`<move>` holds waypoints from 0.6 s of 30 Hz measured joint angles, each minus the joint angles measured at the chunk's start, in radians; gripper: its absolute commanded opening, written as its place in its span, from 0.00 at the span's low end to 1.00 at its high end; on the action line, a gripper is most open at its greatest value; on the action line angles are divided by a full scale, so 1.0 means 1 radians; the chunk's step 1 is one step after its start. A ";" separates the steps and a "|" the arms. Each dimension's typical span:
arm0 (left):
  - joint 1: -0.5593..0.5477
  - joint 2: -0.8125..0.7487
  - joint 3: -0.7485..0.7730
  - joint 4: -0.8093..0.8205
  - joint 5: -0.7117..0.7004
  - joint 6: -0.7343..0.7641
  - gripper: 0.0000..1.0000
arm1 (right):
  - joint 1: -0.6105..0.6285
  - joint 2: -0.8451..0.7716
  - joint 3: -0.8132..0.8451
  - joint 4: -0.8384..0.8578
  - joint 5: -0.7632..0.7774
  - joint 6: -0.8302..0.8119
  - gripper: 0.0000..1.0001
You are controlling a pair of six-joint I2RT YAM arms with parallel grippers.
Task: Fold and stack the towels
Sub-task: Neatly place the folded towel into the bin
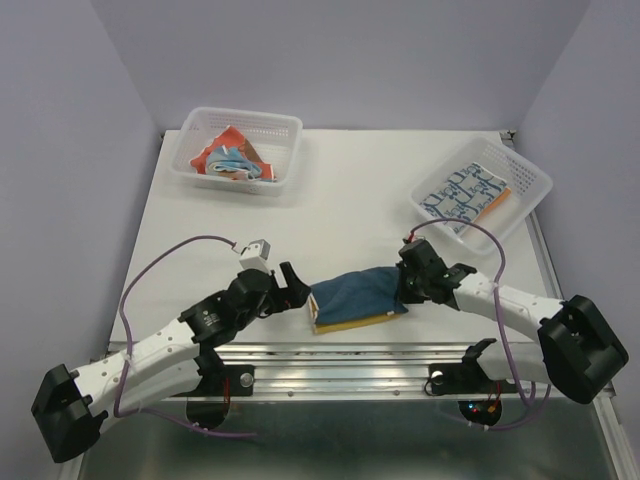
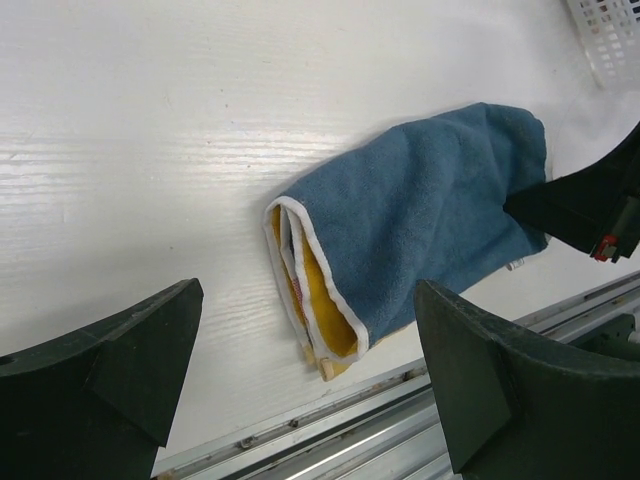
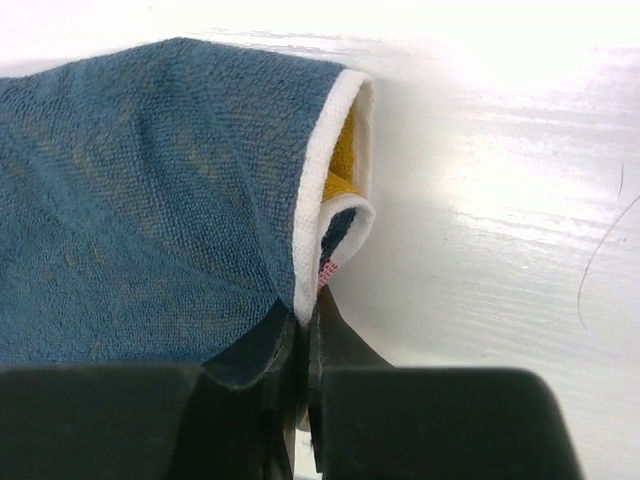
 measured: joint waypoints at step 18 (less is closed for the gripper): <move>0.000 -0.009 0.035 -0.061 -0.091 0.020 0.99 | -0.007 0.110 0.394 -0.060 0.227 -0.618 0.01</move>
